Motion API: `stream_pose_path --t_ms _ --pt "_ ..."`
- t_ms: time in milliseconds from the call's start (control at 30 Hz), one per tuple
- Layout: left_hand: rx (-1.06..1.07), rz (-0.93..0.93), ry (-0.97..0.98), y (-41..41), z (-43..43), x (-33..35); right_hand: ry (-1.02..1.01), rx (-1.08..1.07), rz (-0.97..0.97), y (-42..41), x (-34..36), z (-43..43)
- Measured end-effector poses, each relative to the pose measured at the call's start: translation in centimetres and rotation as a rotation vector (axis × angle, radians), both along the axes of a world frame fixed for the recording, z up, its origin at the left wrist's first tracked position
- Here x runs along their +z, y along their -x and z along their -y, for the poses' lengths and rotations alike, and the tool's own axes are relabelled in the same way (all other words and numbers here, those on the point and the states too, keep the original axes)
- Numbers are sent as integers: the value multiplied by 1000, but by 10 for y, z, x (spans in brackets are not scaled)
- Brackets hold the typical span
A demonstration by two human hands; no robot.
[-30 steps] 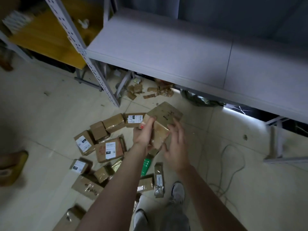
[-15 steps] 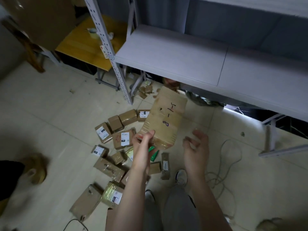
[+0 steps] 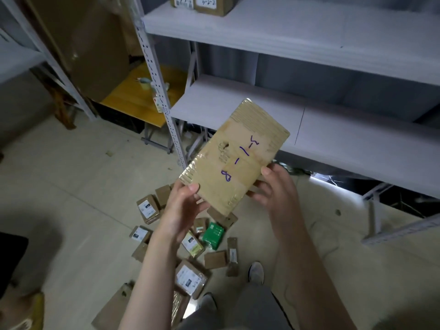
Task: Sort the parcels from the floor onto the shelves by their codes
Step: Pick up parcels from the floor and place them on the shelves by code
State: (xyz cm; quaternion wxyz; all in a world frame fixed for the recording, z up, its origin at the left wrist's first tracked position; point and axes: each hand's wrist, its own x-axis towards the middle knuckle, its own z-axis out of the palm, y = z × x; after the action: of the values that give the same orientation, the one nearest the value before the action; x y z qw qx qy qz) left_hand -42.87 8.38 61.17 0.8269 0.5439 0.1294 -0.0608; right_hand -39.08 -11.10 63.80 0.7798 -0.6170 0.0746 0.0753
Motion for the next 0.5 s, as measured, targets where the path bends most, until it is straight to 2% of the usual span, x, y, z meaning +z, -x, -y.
stream_pose_path --t_ms 300,500 --pt "-37 94 -199 2 -4 41 -249 0 -7 -3 30 6" --pt "-81 271 -390 3 -17 63 -318 13 25 -3 36 7"
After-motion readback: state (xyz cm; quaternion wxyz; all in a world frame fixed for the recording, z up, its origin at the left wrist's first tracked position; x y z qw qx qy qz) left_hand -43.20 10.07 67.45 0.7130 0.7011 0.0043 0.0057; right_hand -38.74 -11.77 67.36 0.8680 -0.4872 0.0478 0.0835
